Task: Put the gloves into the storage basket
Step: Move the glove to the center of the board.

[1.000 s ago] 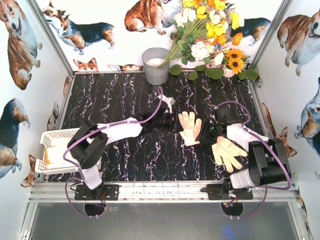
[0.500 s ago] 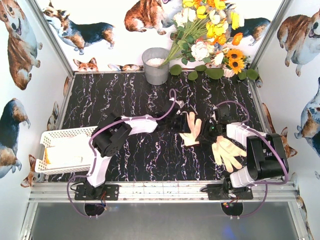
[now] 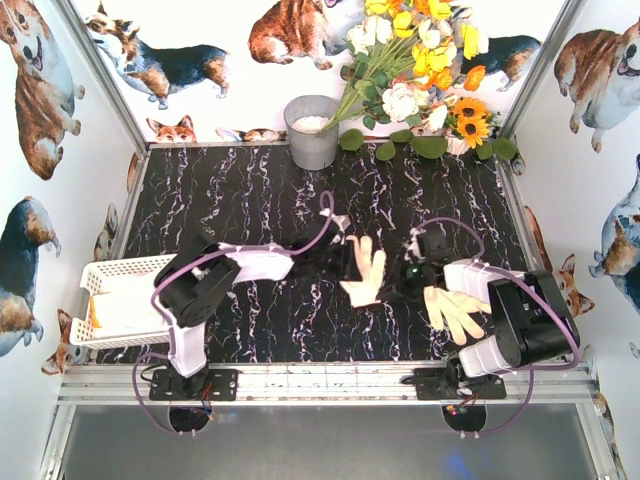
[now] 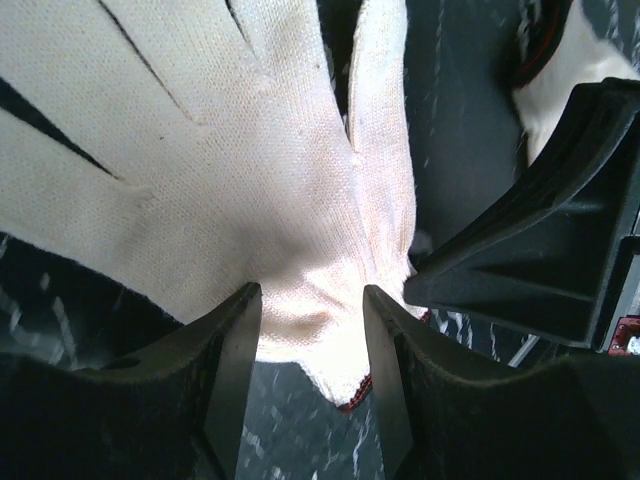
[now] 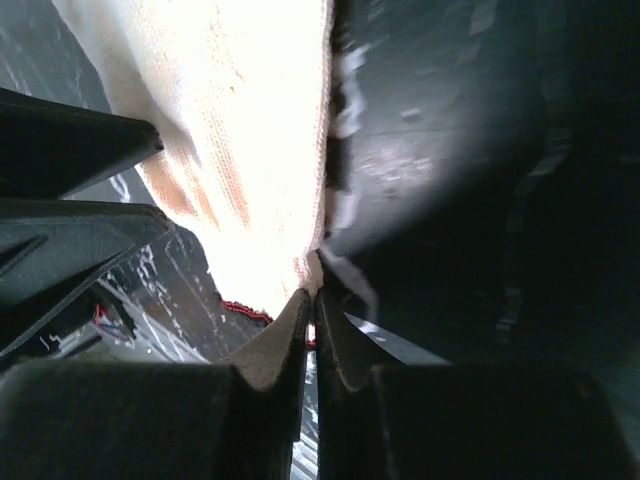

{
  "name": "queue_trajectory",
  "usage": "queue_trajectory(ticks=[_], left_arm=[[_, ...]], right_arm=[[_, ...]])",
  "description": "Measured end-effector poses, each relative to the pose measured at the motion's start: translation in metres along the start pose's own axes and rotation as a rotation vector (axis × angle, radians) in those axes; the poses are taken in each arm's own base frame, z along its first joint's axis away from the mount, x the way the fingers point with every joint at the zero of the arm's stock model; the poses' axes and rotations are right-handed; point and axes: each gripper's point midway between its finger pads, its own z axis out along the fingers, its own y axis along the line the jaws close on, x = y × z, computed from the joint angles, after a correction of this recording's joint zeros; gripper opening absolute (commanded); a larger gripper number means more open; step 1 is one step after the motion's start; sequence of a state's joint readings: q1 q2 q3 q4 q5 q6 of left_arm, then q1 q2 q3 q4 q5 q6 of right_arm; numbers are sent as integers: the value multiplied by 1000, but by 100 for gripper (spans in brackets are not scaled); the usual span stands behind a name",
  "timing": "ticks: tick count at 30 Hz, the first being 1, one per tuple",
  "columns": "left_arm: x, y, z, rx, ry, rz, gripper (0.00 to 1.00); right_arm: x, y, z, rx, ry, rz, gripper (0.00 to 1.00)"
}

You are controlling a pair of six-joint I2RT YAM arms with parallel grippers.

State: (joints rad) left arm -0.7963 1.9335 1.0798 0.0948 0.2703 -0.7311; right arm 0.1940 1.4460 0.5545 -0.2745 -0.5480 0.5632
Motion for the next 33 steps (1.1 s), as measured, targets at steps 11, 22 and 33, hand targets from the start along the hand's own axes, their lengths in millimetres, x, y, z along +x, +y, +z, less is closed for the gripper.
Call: queue_trajectory(ticks=[11,22,33], left_arm=[[38,45,-63,-89,62,-11,45],[49,57,-91,-115,49,-15,72],[-46,26,-156,-122,-191,122,88]], right_arm=[[50,50,32,-73,64,-53,4],[46,63,30,-89,-13,-9,41],[0,49,-46,107,-294,-79,45]])
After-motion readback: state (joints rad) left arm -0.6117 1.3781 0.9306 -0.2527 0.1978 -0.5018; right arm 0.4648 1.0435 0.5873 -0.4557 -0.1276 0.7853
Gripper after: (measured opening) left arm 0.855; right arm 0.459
